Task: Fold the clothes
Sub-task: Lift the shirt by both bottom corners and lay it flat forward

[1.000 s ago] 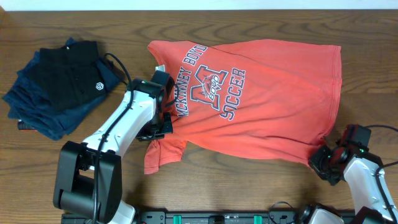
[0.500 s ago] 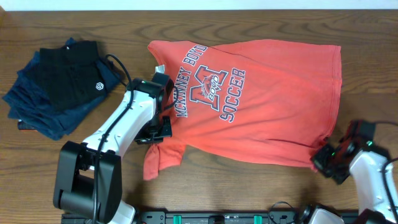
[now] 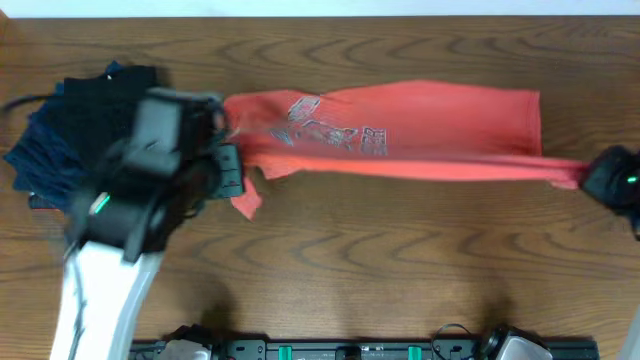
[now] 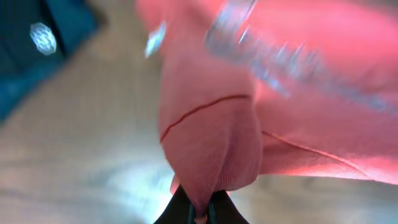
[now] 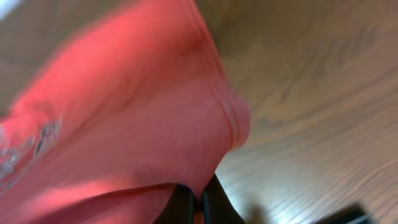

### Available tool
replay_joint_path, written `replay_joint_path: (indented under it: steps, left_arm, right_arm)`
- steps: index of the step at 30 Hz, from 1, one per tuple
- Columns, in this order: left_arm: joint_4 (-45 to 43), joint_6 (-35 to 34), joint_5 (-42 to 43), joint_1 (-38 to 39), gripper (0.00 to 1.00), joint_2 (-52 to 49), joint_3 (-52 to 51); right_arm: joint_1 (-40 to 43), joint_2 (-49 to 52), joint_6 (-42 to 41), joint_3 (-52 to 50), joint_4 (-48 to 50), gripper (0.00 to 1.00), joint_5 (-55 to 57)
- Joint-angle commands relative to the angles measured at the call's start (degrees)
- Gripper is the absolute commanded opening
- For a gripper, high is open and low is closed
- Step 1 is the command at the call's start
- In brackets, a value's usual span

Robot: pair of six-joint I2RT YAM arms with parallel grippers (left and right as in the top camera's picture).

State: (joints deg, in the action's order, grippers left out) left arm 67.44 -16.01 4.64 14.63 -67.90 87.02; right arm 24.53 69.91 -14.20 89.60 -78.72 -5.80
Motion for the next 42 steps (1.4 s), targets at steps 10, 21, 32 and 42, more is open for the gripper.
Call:
replay_joint_path:
  steps: [10, 21, 32, 42]
  left_arm:
    - [-15.4, 1.2, 1.3, -0.8, 0.06, 9.0, 3.5]
    - [-32.6, 7.3, 1.4, -2.1, 0.06, -18.6, 4.0]
    - [-57.5, 6.0, 1.4, -7.0, 0.06, -31.4, 25.2]
    - [-26.4, 6.8, 1.4, -9.1, 0.06, -28.0, 45.2]
  right_arm:
    - [0.4, -1.3, 6.3, 15.1, 0.2, 0.01, 3.4]
    - [-2.0, 20.7, 7.0, 14.9, 13.1, 0.01, 2.1]
    - [-1.5, 28.0, -1.0, 28.8, 29.1, 0.01, -0.3]
    - [0.4, 28.0, 2.1, 43.5, 10.2, 0.01, 14.5]
